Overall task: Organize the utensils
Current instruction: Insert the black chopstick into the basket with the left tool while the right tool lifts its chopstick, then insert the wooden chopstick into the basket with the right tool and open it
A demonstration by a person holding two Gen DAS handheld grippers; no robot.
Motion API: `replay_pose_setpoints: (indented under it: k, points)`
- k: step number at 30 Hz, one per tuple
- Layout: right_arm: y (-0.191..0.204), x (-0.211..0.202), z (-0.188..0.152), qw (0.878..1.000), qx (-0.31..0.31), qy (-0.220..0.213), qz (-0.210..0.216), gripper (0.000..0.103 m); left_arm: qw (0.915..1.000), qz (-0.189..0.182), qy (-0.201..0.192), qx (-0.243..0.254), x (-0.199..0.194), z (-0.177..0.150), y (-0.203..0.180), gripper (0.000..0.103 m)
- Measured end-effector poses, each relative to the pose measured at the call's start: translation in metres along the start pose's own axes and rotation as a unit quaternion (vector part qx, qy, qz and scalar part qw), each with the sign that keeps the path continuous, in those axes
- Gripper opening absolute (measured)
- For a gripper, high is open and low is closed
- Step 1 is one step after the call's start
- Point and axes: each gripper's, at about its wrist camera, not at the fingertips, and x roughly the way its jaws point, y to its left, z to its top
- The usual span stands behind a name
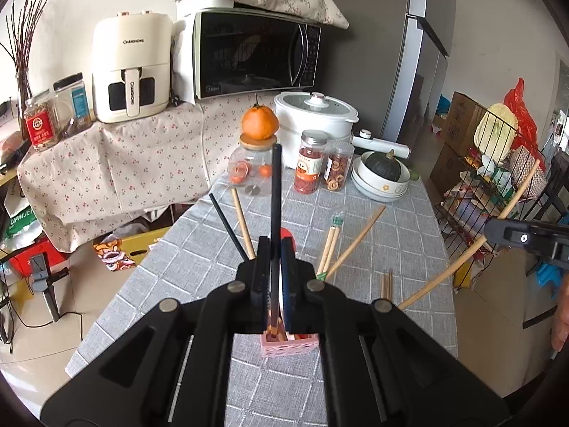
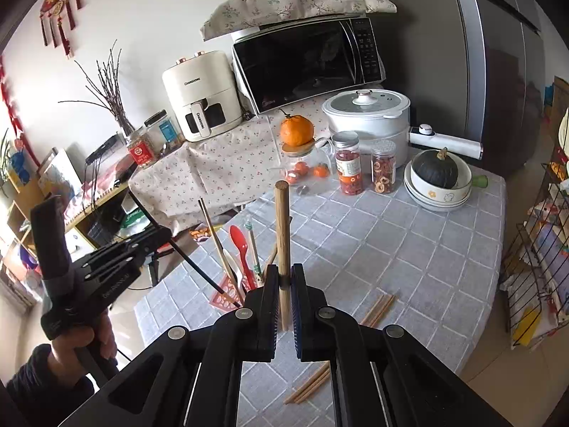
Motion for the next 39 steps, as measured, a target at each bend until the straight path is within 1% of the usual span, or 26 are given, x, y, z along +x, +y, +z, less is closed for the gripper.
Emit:
replay_pose_setpoints:
  k: [5,8,10,11,13,16,22,27,32,39]
  points:
    - [0.004,0.0,0.001,1.0,-0.001,-0.006,0.008,0.007,0.9998,0.0,0.019,-0.009,0.012,-0.003,0.002,0.006]
    - [0.009,0.0,0.003,1.0,0.0,-0.011,0.013,0.007,0.9999,-0.004,0.012,-0.009,0.011,-0.002,0.001,0.008]
    - [0.011,0.001,0.006,1.0,0.001,-0.016,0.019,0.007,0.9999,-0.004,0.009,-0.012,0.008,0.001,0.001,0.021]
    - [0.013,0.002,0.006,1.0,0.001,-0.019,0.022,0.007,0.9999,-0.004,0.005,-0.014,0.005,0.002,0.001,0.025]
    - [0.017,0.002,0.008,0.999,0.002,-0.025,0.026,0.007,0.9999,-0.003,-0.003,-0.016,-0.002,0.004,0.001,0.036]
    - [0.024,0.006,0.011,0.999,0.002,-0.03,0.036,0.007,0.9998,0.0,0.002,-0.02,-0.009,0.006,0.005,0.046]
    - [0.038,0.029,0.012,0.999,-0.008,-0.027,0.044,0.007,0.9987,0.009,0.037,-0.034,-0.008,-0.002,0.018,0.049]
    - [0.048,0.057,0.009,0.999,-0.02,-0.015,0.04,0.007,0.9975,0.016,0.064,-0.025,-0.002,-0.014,0.022,0.049]
    - [0.055,0.079,0.006,0.999,-0.023,-0.005,0.044,0.007,0.9965,0.02,0.078,-0.018,0.001,-0.02,0.026,0.049]
    - [0.056,0.108,-0.001,0.998,-0.019,0.031,0.045,0.007,0.9942,0.019,0.103,-0.024,0.008,-0.025,0.033,0.049]
